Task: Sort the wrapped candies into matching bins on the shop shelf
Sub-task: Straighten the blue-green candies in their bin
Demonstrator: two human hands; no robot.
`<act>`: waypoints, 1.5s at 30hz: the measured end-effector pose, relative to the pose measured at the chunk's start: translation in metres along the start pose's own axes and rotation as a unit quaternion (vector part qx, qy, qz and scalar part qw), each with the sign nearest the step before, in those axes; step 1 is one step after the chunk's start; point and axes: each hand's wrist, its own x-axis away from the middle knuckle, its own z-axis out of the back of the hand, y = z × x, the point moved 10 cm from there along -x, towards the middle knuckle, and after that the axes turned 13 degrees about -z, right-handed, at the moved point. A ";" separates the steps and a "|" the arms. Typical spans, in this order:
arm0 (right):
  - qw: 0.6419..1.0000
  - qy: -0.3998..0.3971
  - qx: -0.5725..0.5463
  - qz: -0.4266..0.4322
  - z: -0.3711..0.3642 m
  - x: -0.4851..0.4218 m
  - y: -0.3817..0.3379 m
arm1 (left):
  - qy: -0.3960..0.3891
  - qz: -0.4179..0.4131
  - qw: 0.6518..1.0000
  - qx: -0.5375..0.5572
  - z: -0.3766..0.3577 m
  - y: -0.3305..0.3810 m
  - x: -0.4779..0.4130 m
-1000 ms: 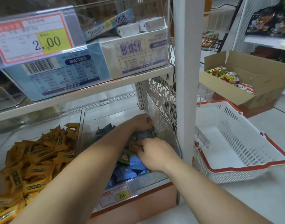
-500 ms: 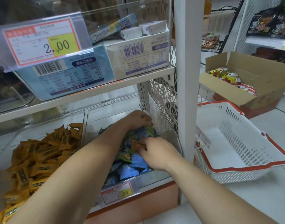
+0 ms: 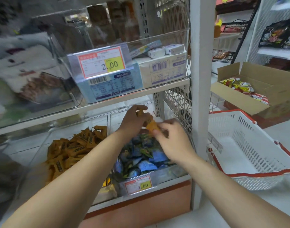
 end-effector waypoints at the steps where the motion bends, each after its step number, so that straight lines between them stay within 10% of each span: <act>1: 1.000 0.017 -0.024 -0.008 0.004 0.002 -0.002 | 0.009 0.009 1.000 0.008 0.004 -0.001 0.010; 13: 0.972 0.009 -0.222 -0.072 -0.010 0.017 -0.010 | 0.031 0.080 0.977 0.194 0.001 -0.003 0.075; 17: 0.945 -0.164 -0.278 -0.056 -0.048 0.025 -0.024 | 0.090 0.025 0.993 0.065 0.047 0.003 0.073; 22: 0.991 -0.131 -0.030 0.015 -0.057 0.020 -0.022 | 0.055 -0.076 0.980 -0.176 0.120 0.014 0.070; 29: 0.975 -0.075 0.194 0.075 -0.058 0.004 -0.015 | 0.013 0.063 0.876 -0.478 0.181 -0.020 0.067; 36: 0.953 -0.174 0.248 0.028 -0.088 -0.040 -0.009 | -0.021 -0.040 0.897 -0.440 0.085 -0.004 0.103; 42: 0.867 -0.326 0.371 0.059 -0.130 -0.020 0.019 | -0.039 -0.083 0.828 -0.553 0.066 -0.029 0.115; 45: 0.890 -0.318 0.321 0.058 -0.121 -0.013 0.026 | -0.042 -0.145 0.799 -0.582 0.060 -0.019 0.111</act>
